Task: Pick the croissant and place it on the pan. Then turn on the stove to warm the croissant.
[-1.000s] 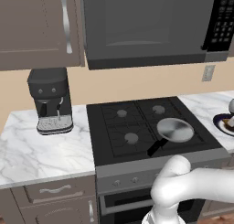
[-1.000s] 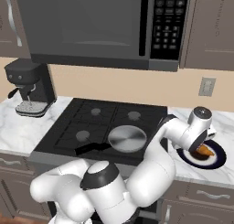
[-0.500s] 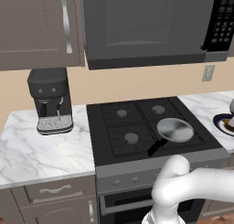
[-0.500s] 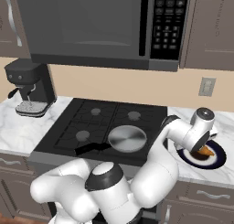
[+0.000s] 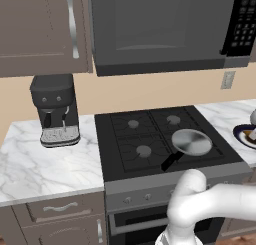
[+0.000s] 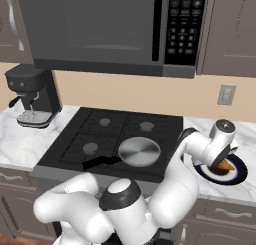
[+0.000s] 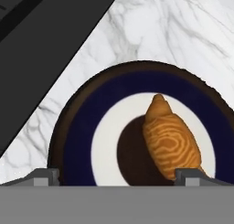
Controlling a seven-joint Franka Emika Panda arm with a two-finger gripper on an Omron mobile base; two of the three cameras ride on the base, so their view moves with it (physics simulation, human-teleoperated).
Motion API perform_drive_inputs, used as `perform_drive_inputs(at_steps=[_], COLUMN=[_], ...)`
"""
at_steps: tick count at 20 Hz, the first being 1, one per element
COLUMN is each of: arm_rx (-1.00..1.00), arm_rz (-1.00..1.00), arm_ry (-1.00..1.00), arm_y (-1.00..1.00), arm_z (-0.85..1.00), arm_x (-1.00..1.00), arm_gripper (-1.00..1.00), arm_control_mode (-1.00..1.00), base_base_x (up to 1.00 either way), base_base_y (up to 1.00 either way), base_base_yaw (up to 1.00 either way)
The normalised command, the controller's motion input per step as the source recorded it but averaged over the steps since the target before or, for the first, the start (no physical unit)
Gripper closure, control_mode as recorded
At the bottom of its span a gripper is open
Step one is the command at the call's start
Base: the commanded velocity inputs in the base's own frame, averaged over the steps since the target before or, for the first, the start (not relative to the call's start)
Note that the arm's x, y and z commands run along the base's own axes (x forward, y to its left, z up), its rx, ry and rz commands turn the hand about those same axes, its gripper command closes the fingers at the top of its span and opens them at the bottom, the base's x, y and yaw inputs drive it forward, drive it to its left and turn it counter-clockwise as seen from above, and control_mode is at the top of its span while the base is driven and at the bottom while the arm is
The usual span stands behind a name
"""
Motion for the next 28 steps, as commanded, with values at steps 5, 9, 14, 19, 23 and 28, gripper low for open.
perform_drive_inputs(at_steps=[5,9,14,19,23,28], arm_rx=[0.0,0.0,0.0,0.0,0.0,0.0], arm_rz=[0.01,0.0,0.01,0.02,0.03,0.04], arm_ry=[0.04,0.03,0.0,0.0,0.0,0.0], arm_y=[-0.11,-0.22,-0.28,-0.23,-0.12,-0.08], arm_z=[-0.05,-0.02,-0.08,-0.16,-0.18,-0.2], arm_x=[0.18,0.14,0.11,0.14,0.19,0.16], arm_gripper=[-1.0,-1.0,-1.0,-1.0,-1.0,-1.0], arm_control_mode=[-1.0,-1.0,-1.0,-1.0,-1.0,-1.0], base_base_x=[0.0,0.0,0.0,0.0,0.0,0.0], base_base_y=[0.0,0.0,0.0,0.0,0.0,0.0], base_base_yaw=[0.0,0.0,0.0,0.0,0.0,0.0])
